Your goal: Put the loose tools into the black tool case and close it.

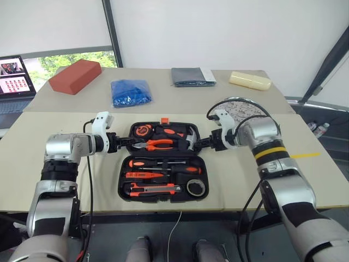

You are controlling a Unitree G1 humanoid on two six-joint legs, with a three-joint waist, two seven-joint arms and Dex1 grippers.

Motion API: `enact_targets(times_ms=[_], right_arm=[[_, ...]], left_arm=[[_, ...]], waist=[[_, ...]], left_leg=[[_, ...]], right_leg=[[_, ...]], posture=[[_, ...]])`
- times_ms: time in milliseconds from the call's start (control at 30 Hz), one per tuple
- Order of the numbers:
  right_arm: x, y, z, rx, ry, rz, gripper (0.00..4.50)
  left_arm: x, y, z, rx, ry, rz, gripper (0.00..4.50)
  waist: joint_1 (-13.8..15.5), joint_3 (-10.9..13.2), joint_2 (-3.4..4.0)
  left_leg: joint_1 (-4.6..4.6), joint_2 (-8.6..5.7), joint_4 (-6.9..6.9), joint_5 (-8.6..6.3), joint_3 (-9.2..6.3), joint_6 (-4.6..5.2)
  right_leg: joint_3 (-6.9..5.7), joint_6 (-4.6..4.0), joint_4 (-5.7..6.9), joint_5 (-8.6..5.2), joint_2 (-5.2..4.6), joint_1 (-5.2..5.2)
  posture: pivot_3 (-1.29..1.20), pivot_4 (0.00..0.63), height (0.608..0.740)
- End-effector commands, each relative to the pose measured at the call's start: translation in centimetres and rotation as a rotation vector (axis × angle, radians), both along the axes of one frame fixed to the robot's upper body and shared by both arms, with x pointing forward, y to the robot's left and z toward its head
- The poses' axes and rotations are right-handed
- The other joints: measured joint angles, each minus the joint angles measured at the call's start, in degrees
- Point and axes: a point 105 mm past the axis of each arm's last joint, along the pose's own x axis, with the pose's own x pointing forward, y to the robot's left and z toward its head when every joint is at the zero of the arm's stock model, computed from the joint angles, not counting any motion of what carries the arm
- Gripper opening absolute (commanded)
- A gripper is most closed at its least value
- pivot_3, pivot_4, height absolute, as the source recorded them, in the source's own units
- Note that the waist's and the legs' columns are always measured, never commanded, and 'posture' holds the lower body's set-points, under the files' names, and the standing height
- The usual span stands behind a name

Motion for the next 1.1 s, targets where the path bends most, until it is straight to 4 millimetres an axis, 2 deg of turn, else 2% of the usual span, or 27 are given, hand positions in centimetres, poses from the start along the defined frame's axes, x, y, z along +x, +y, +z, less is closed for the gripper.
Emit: enact_targets(times_ms=[33,133,200,333,400,467,567,700,767,800,833,867,900,933,1033,1067,1100], right_arm=[[0.6,-0.8,1.0,0.014,-0.022,-0.049,1.61],[0.5,-0.7,1.1,0.042,-0.020,-0.043,0.56],[0.6,0.2,2.1,0.128,-0.086,-0.005,0.13],[0.5,0.9,5.0,0.192,-0.393,0.132,0.13],[-0.2,0.8,6.2,0.180,-0.563,0.201,0.13],[-1.3,0.3,6.9,0.123,-0.755,0.259,0.13],[-3.3,-1.3,5.7,-0.084,-1.011,0.335,0.13],[-5.7,-2.7,2.5,-0.278,-1.181,0.453,0.13],[-6.6,-3.5,1.1,-0.376,-1.261,0.483,0.13],[-6.8,-3.8,0.8,-0.403,-1.295,0.487,0.05],[-6.9,-4.1,-0.2,-0.401,-1.262,0.493,0.40],[-7.0,-4.3,-1.0,-0.401,-1.240,0.502,0.77],[-7.3,-4.4,-1.5,-0.404,-1.240,0.525,0.90],[-7.6,-4.5,-1.8,-0.412,-1.239,0.544,1.34],[-8.2,-5.9,-1.6,-0.390,-1.235,0.514,2.34],[-8.5,-6.3,-1.7,-0.370,-1.210,0.514,2.44],[-9.0,-6.8,-2.1,-0.327,-1.152,0.509,2.44]], left_arm=[[0.5,0.1,0.9,-0.063,-0.065,0.013,1.14],[0.6,0.1,1.2,-0.114,-0.103,0.018,0.00],[0.3,-0.2,2.2,-0.161,-0.200,-0.027,0.00],[-0.8,0.2,4.6,-0.156,-0.467,-0.083,0.00],[-1.5,0.5,5.2,-0.105,-0.586,-0.104,0.00],[-2.6,0.8,5.4,0.023,-0.721,-0.132,0.00],[-4.9,1.6,4.4,0.266,-0.906,-0.164,0.00],[-7.7,1.6,2.1,0.349,-0.988,-0.218,0.00],[-9.3,1.2,0.5,0.322,-0.972,-0.261,0.00],[-9.8,1.2,-0.2,0.313,-0.950,-0.278,0.34],[-10.4,1.3,-1.2,0.314,-0.924,-0.297,0.69],[-10.9,1.4,-2.0,0.310,-0.896,-0.314,0.85],[-11.0,1.8,-2.2,0.315,-0.896,-0.282,1.13],[-11.1,2.3,-2.2,0.316,-0.896,-0.250,1.60],[-11.3,3.9,-2.1,0.311,-0.866,-0.166,2.63],[-11.3,4.4,-2.0,0.296,-0.854,-0.137,3.04],[-11.3,4.9,-1.8,0.281,-0.840,-0.117,3.04]], waist=[[-0.03,0.00,0.00],[0.10,0.00,0.00],[0.08,0.00,0.00],[-0.06,0.00,0.00],[-0.01,0.01,0.00],[0.09,0.02,0.01],[0.24,0.02,0.01],[0.43,0.01,0.02],[0.47,0.00,0.04],[0.48,0.00,0.04],[0.51,0.00,0.04],[0.47,0.00,0.05],[0.46,0.00,0.04],[0.51,0.00,0.04],[0.43,0.01,0.02],[0.34,0.01,0.02],[0.31,0.01,0.03]], left_leg=[[0.06,0.00,0.01,0.00,0.00,0.00],[0.09,0.00,0.04,0.04,-0.01,0.01],[0.10,0.00,0.07,0.06,-0.02,0.01],[0.07,0.01,0.02,0.10,-0.02,0.01],[-0.03,0.01,-0.01,0.10,-0.02,0.02],[-0.26,0.01,-0.03,0.11,-0.04,0.02],[-0.37,0.00,-0.13,0.09,0.01,0.02],[-0.34,0.00,-0.28,0.08,0.04,0.03],[-0.21,0.00,-0.27,0.08,0.06,0.03],[-0.10,0.00,-0.28,0.08,0.10,0.02],[-0.02,0.00,-0.27,0.08,0.12,0.02],[0.07,0.00,-0.27,0.08,0.14,0.02],[0.13,0.00,-0.26,0.08,0.17,0.01],[0.17,0.01,-0.24,0.09,0.18,-0.02],[0.18,0.03,-0.22,0.11,0.19,-0.13],[0.18,0.04,-0.23,0.10,0.19,-0.19],[0.22,0.04,-0.24,0.10,0.19,-0.21]], right_leg=[[0.00,0.00,0.01,0.00,0.00,0.04],[0.00,0.00,0.06,0.03,0.00,0.10],[0.00,0.02,0.06,0.07,0.00,0.12],[0.01,0.00,0.01,0.11,0.00,0.06],[0.00,0.00,-0.04,0.11,0.01,0.00],[0.00,0.03,-0.15,0.13,0.02,-0.14],[0.00,0.09,-0.39,0.16,0.01,-0.18],[-0.01,0.13,-0.70,0.22,-0.01,-0.06],[-0.01,0.14,-0.77,0.23,-0.01,0.07],[0.00,0.15,-0.79,0.23,-0.04,0.18],[0.01,0.15,-0.79,0.24,-0.05,0.23],[0.01,0.14,-0.80,0.24,-0.06,0.28],[0.03,0.14,-0.80,0.23,-0.07,0.31],[0.03,0.13,-0.80,0.25,-0.07,0.36],[0.02,-0.02,-0.80,0.33,-0.10,0.36],[0.02,-0.02,-0.80,0.34,-0.10,0.35],[0.02,-0.02,-0.80,0.34,-0.10,0.37]], posture=[[0.00,0.150,0.740],[0.00,0.150,0.740],[0.00,0.150,0.740],[0.00,0.150,0.740],[0.00,0.150,0.740],[0.00,0.150,0.740],[0.00,0.150,0.740],[0.00,0.150,0.740],[0.00,0.150,0.740],[0.00,0.150,0.740],[0.00,0.150,0.740],[0.00,0.150,0.740],[0.00,0.150,0.740],[0.00,0.150,0.740],[0.00,0.150,0.740],[0.00,0.150,0.740],[0.00,0.150,0.740]])
